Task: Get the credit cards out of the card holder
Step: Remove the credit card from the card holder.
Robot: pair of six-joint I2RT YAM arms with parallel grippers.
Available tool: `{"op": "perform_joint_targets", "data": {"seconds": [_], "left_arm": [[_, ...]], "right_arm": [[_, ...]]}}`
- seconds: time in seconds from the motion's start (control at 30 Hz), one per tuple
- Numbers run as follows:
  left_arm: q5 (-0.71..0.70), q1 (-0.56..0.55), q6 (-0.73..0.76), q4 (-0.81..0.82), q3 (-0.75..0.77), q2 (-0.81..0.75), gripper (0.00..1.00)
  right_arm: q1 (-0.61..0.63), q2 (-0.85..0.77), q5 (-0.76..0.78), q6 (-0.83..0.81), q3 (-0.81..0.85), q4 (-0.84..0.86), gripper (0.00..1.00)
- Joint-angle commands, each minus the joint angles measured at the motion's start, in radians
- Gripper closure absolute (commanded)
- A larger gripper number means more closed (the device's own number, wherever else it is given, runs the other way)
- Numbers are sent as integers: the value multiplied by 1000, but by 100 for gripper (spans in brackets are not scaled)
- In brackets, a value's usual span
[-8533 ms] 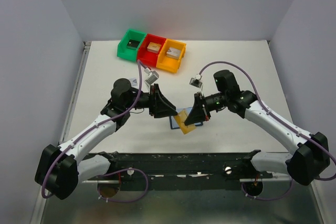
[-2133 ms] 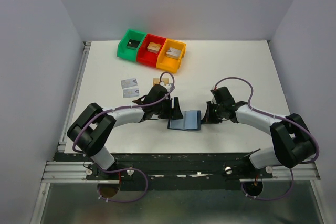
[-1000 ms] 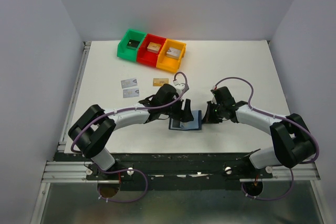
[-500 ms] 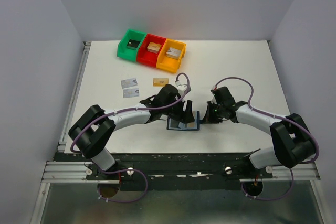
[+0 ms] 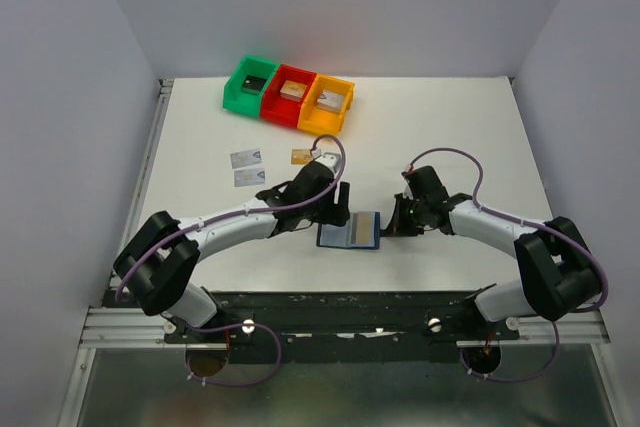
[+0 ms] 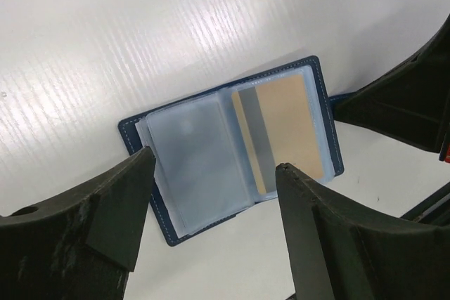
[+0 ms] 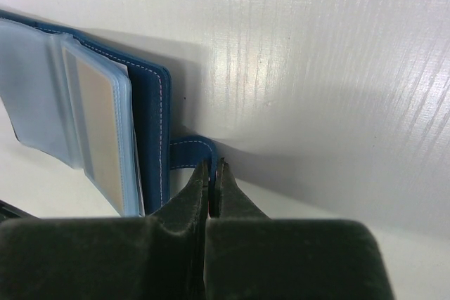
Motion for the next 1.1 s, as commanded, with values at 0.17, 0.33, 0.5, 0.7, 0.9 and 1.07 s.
{"op": "perform_joint_targets", "data": {"seconds": [0.17, 0.33, 0.5, 0.7, 0.9, 1.07], "left_arm": [[42, -44, 50, 6, 61, 53, 23], [51, -77, 80, -34, 130, 122, 25], [48, -94, 99, -60, 173, 166, 26], [22, -115, 114, -120, 234, 226, 27], [-16, -118, 111, -149, 251, 255, 27], [-37, -120, 108, -155, 250, 252, 27]], "right_arm": [[-3, -14, -13, 0, -15, 16, 100], [0, -13, -24, -3, -13, 18, 100], [-2, -16, -38, -5, -16, 27, 100], [0, -28, -71, -7, -30, 62, 100], [0, -56, -97, -8, -50, 96, 100], [-2, -88, -108, -14, -67, 118, 100]]}}
